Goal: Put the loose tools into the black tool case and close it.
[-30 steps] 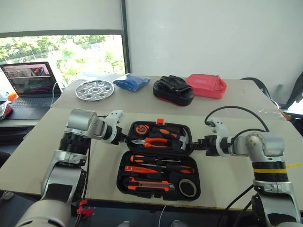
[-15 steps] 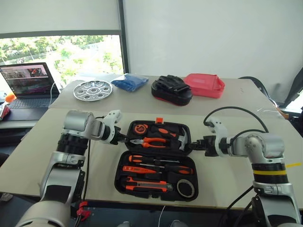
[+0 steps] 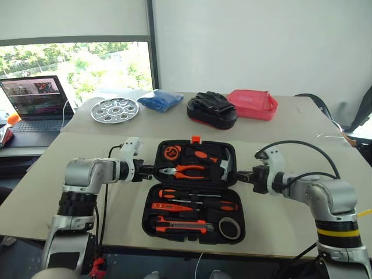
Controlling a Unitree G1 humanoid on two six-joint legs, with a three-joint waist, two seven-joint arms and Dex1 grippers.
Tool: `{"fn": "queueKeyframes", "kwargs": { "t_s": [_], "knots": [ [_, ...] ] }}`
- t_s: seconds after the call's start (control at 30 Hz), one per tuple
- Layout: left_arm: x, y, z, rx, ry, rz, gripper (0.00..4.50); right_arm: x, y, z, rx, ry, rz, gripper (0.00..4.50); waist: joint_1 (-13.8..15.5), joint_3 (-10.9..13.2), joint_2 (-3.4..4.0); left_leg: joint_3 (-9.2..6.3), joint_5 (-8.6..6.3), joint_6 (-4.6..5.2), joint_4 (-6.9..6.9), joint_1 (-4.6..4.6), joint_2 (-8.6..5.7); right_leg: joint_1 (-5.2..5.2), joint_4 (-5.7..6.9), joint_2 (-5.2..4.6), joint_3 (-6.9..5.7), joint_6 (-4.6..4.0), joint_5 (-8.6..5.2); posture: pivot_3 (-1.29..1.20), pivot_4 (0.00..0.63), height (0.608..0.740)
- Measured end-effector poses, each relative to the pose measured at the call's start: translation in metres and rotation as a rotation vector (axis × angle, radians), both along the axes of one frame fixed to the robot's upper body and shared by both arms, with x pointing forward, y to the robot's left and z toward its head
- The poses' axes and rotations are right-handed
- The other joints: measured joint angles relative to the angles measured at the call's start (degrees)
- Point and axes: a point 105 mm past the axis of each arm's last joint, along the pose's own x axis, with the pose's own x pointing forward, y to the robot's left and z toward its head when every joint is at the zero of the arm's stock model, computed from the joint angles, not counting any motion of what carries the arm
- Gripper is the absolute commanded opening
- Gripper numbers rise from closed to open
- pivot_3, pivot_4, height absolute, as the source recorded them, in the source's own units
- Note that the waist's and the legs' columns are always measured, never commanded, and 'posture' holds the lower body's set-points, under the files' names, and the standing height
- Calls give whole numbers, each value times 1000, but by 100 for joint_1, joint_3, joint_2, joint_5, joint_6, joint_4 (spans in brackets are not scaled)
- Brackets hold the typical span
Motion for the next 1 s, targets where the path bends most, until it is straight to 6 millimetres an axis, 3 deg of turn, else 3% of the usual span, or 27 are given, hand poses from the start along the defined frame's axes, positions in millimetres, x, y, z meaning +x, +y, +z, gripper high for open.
{"fn": "queueKeyframes", "kwargs": {
  "t_s": [0.2, 0.67, 1.0],
  "knots": [
    [0, -3, 10, -9, -218, -16, 40, 2, -3, 9, -25, -137, -39, 0, 1, 0, 0, 1, 1, -1, -3, -34, 2, -36, 1, 0, 0, 0, 2, 0, 150, 740],
    [-15, -2, 16, 108, -637, -63, 40, -26, 3, -11, -187, -443, -30, 0, -7, 0, 0, 10, 4, -7, 2, -44, 3, -48, 1, 4, 2, -3, 6, 0, 150, 740],
    [-32, 8, -2, 119, -644, -25, 40, -44, 11, -13, -313, -605, 58, 0, -6, 0, 0, 10, 5, -7, 2, -41, 3, -48, 1, 8, 1, -4, 8, 0, 150, 740]
  ]
}}
